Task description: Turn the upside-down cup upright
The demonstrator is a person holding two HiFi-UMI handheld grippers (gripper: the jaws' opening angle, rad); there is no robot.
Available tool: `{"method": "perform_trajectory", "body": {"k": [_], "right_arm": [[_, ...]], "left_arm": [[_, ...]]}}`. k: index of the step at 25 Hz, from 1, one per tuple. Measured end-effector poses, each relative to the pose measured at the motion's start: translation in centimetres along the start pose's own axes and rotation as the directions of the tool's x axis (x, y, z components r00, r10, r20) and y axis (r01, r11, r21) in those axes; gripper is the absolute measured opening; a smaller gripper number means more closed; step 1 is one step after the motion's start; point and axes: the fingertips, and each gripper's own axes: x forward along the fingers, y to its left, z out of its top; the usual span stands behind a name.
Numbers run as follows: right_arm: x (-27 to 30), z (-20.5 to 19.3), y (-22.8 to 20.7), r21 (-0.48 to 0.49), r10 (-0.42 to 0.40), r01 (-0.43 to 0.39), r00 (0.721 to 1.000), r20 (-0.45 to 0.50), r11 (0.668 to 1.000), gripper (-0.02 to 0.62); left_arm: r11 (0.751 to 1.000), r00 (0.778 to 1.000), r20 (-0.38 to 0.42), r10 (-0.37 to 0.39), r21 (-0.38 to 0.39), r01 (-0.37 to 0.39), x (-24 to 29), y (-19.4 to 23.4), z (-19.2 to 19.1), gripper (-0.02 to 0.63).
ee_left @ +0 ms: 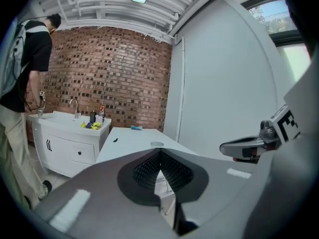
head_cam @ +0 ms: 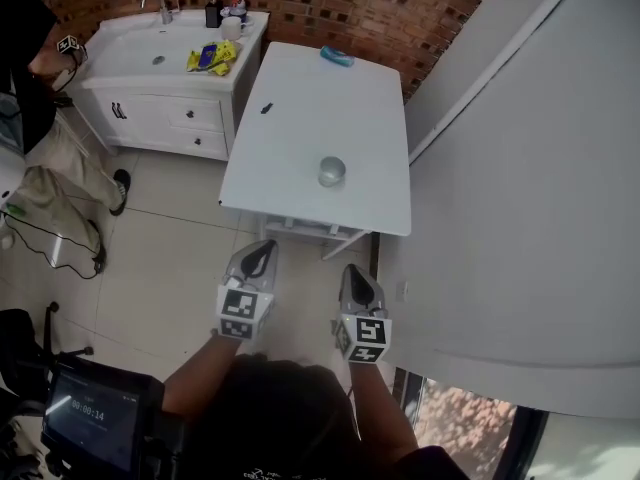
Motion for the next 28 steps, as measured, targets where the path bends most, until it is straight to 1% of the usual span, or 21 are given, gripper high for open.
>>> {"method": "perform_trajectory", "body": {"k": [5, 10, 14, 18, 23, 28], "right_arm": [[-3.4, -1.0, -2.1, -0.009, 0.003, -0.003, 1.000, 0.001, 1.000, 0.012], [-6.8, -1.7, -2.9, -0.008, 0.050, -0.049, 0.999, 0.021, 0.999, 0.012], [-9.2, -2.8, -3.8, 0.001, 0.092, -0.092, 0.995, 0.044, 0.996, 0.012], [-11.3, -3.5, -2.7, -0.007, 0.116, -0.116, 0.991, 0.061, 0.993, 0.012], [-14.5, -5.3, -2.6, -0.021, 0.127, -0.126, 0.991, 0.049, 0.992, 0.012], [-16.2, -6.7, -2.2, -0.020, 0.111, -0.110, 0.993, 0.039, 0.994, 0.012]], "left_arm": [[1.000, 1.000, 0.009, 0.007, 0.021, -0.007, -1.4, -4.3, 0.3, 0.001], [0.998, 1.000, 0.007, 0.006, 0.060, -0.007, -3.3, -9.6, 0.1, 0.002], [0.997, 1.000, -0.005, 0.028, 0.076, -0.027, -5.1, -13.4, -1.3, 0.002], [0.996, 0.998, -0.012, 0.056, 0.070, -0.055, -7.7, -14.4, -2.6, 0.002], [0.995, 0.996, -0.019, 0.084, 0.049, -0.083, -11.0, -16.6, -3.6, 0.002], [0.996, 0.995, -0.060, 0.079, 0.052, -0.076, -12.9, -17.1, -5.6, 0.000]]}}
